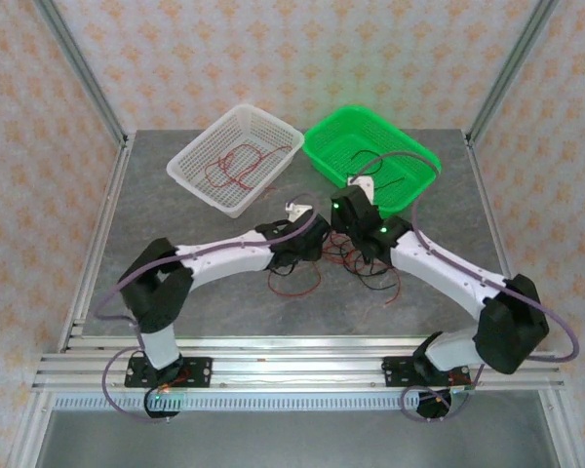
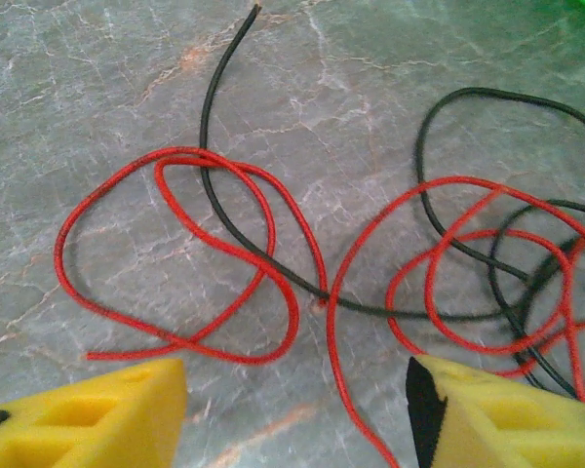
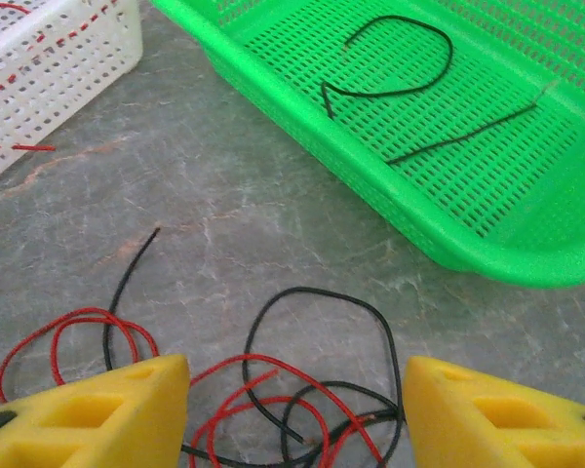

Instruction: Untangle the cables

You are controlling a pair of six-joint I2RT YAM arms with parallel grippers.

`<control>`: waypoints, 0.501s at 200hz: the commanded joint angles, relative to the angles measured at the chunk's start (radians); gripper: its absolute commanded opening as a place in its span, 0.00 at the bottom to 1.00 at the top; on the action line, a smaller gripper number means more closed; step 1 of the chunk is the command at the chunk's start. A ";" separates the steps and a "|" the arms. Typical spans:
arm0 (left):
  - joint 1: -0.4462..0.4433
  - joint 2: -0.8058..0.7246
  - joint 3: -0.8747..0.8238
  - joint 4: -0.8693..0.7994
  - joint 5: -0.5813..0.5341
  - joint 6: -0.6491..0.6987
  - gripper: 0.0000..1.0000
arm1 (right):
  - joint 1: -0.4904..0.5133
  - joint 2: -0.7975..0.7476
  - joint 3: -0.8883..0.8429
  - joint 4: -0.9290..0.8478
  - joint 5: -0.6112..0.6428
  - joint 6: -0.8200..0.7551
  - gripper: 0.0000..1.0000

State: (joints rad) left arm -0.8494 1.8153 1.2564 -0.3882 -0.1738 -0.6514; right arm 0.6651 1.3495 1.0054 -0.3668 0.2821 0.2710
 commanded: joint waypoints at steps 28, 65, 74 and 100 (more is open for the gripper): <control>0.009 0.116 0.104 -0.097 -0.126 0.022 0.52 | -0.013 -0.128 -0.091 0.017 0.013 0.067 0.59; 0.010 0.165 0.120 -0.107 -0.136 0.027 0.41 | -0.015 -0.164 -0.125 0.004 0.014 0.082 0.59; 0.010 0.172 0.123 -0.108 -0.141 0.026 0.37 | -0.016 -0.164 -0.128 0.002 0.014 0.083 0.59; 0.010 0.173 0.124 -0.109 -0.161 0.025 0.14 | -0.015 -0.198 -0.134 -0.004 0.011 0.091 0.59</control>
State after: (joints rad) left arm -0.8482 1.9850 1.3544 -0.4614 -0.2764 -0.6357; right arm 0.6571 1.1984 0.8894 -0.3656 0.2806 0.3374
